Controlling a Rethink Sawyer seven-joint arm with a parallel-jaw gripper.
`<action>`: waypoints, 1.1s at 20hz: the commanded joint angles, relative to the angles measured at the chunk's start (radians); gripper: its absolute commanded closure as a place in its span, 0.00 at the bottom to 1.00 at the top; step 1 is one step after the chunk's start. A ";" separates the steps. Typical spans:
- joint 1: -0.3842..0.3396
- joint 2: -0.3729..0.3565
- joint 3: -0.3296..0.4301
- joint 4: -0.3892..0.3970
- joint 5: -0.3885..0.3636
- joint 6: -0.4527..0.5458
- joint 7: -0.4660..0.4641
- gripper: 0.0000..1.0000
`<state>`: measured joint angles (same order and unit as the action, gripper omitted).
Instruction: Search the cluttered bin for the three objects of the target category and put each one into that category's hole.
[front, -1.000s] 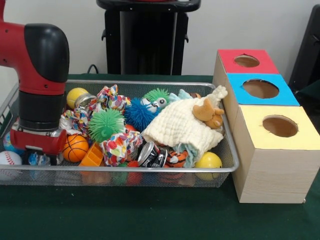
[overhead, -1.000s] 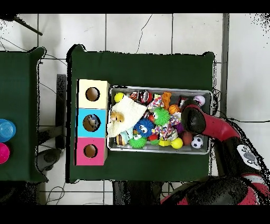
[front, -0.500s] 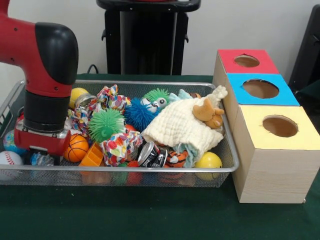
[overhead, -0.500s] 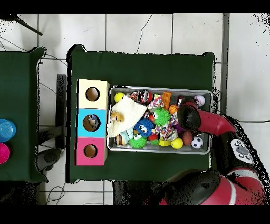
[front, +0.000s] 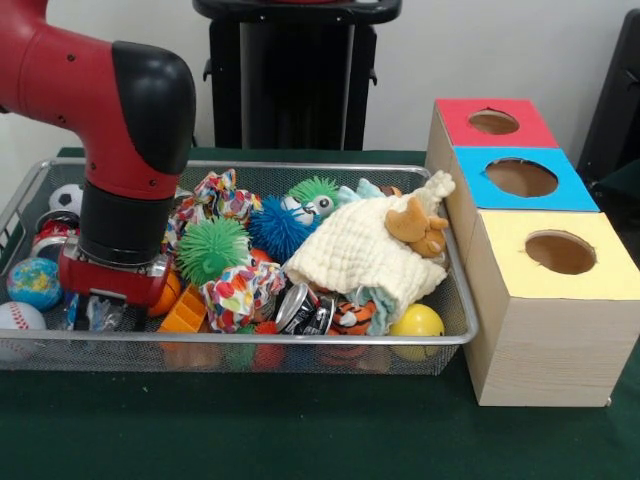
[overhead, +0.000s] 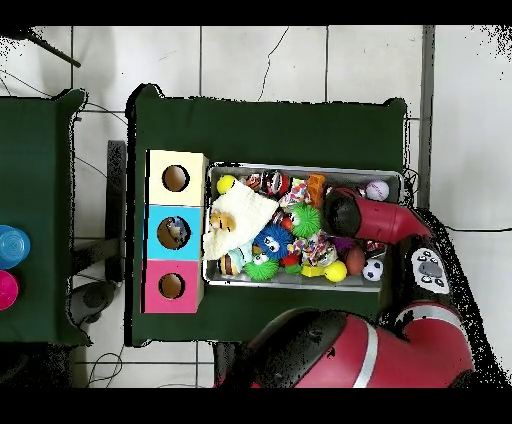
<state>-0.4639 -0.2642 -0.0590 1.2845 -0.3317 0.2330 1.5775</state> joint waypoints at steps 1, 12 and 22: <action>0.024 0.079 -0.025 0.020 0.052 0.186 0.154 0.00; 0.109 0.165 -0.164 -0.080 -0.026 0.125 0.117 0.00; 0.175 0.236 -0.279 -0.147 -0.038 0.144 0.091 0.00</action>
<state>-0.3001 -0.1665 -0.2900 1.1599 -0.3033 0.2744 1.5775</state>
